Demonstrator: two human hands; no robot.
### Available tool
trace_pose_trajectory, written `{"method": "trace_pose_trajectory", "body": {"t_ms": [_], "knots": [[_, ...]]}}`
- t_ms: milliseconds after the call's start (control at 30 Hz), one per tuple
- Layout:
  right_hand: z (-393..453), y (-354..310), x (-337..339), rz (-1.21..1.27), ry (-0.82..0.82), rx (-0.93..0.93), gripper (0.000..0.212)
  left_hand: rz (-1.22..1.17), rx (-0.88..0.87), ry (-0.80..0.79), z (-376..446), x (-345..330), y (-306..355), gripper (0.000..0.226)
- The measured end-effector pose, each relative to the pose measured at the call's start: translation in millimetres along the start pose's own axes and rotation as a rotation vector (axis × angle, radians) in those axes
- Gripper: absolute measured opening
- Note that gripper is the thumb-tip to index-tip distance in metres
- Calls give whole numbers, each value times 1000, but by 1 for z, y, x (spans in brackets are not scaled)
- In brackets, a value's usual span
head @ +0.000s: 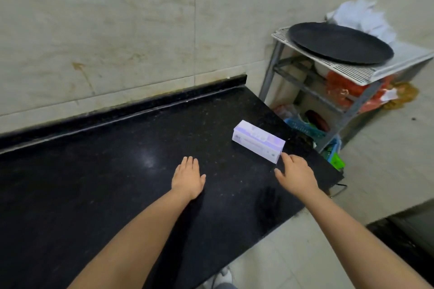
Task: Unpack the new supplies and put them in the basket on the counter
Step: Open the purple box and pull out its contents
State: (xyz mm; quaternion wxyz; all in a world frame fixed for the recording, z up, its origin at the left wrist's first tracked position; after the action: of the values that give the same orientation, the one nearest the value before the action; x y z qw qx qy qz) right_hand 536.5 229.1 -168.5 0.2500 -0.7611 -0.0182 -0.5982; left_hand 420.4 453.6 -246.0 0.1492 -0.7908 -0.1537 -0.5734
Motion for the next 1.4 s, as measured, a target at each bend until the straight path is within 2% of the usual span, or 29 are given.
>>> {"method": "trace_pose_trajectory", "body": {"t_ms": [200, 333, 433, 567, 667, 733, 900, 1033, 1167, 1400], "knots": [[88, -1, -8, -89, -126, 61, 59, -32, 41, -38, 51, -29, 1, 66], [121, 0, -28, -29, -221, 51, 77, -9, 61, -33, 57, -47, -1, 66], [131, 4, -38, 7, -216, 57, 75, -10, 73, -35, 60, -51, -2, 67], [132, -5, -39, 88, -205, 197, 71, -3, 122, -56, 57, -44, -5, 67], [127, -38, -44, 150, -239, 352, 71, -69, 321, 42, 38, -20, -20, 66], [116, -75, -55, 168, -295, 471, 70, -128, 497, 84, 10, -12, -37, 65], [48, -177, -97, 231, -465, 775, 69, -234, 828, 67, -97, -27, -81, 63], [-46, -240, -137, 227, -664, 982, 67, -284, 1061, 26, -211, -51, -110, 62], [-152, -295, -165, 187, -787, 1189, 65, -334, 1296, 21, -336, -75, -139, 62], [-329, -390, -218, 136, -931, 1446, 70, -402, 1509, 9, -514, -129, -196, 66]]}}
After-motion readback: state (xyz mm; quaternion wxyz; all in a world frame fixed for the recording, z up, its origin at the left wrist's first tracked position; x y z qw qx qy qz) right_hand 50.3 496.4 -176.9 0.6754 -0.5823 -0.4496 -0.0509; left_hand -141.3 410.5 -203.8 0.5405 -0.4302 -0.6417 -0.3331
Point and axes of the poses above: each hand's wrist, its own z-axis towards the middle knuckle, its own x-axis out of the back of the hand, y = z × x, the point moved 10 cm from there along z, towards the middle knuckle, and after that the axes turned 15 degrees about z, right-handed, at the moved point
